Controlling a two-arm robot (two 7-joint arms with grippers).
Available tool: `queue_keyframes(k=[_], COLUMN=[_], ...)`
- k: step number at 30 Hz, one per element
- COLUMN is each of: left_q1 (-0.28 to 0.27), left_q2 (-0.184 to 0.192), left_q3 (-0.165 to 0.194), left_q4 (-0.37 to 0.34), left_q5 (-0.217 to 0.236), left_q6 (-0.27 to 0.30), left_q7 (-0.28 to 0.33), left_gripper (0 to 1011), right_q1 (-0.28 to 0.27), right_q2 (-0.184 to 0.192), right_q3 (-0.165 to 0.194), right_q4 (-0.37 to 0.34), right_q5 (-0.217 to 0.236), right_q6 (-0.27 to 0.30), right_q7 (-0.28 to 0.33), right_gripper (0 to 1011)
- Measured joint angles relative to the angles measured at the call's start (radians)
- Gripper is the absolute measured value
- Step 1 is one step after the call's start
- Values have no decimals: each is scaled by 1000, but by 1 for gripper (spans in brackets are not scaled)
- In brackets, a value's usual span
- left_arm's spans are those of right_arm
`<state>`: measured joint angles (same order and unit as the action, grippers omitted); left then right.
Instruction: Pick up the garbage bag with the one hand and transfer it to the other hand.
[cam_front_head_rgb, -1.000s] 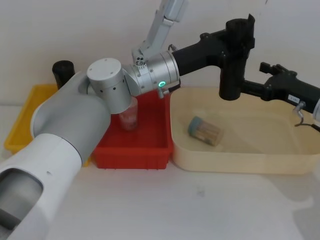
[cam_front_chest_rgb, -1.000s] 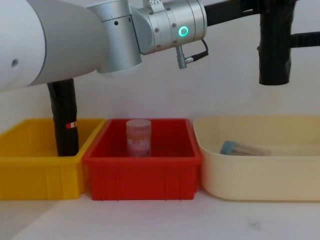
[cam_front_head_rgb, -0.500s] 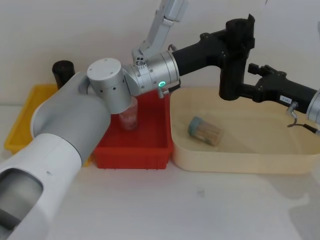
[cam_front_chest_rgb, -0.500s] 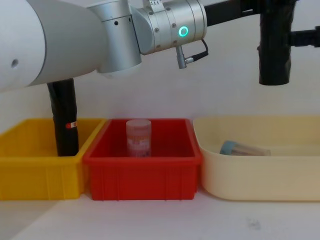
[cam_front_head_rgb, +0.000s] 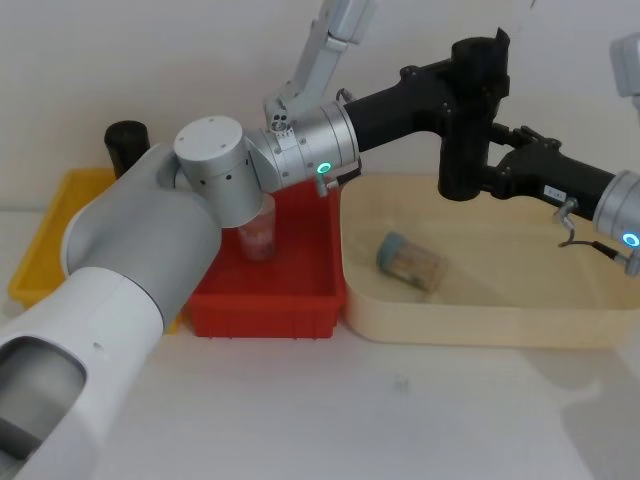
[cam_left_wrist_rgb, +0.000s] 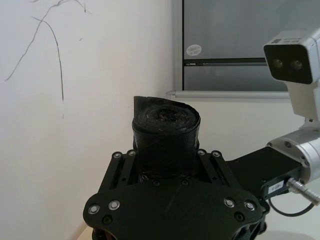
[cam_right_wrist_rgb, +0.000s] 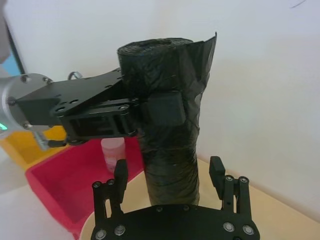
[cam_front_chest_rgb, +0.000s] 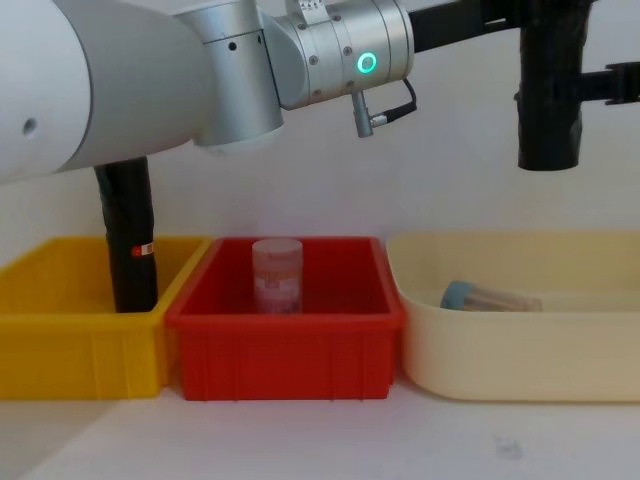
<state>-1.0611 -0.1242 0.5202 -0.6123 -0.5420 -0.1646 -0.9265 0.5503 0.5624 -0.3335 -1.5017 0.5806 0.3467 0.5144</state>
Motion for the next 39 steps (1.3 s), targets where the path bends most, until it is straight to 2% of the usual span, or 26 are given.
queue_keyframes(k=[16, 19, 24, 35, 39], left_q1=[0, 0, 0, 0, 0], left_q2=[0, 0, 0, 0, 0], left_q3=[0, 0, 0, 0, 0], left_q4=[0, 0, 0, 0, 0], left_q5=[0, 0, 0, 0, 0], left_q6=[0, 0, 0, 0, 0], left_q7=[0, 0, 0, 0, 0], left_gripper=[460, 460, 460, 460, 460], right_q1=[42, 46, 51, 57, 58], right_q2=[-31, -35, -38, -43, -43], right_q3=[-48, -53, -58, -64, -66], right_q4=[37, 40, 43, 48, 49], right_q5=[-42, -46, -49, -54, -55], right_q6=[-18, -19, -20, -22, -22], right_q7=[-53, -57, -62, -68, -69], right_gripper=[1005, 975, 866, 537, 537])
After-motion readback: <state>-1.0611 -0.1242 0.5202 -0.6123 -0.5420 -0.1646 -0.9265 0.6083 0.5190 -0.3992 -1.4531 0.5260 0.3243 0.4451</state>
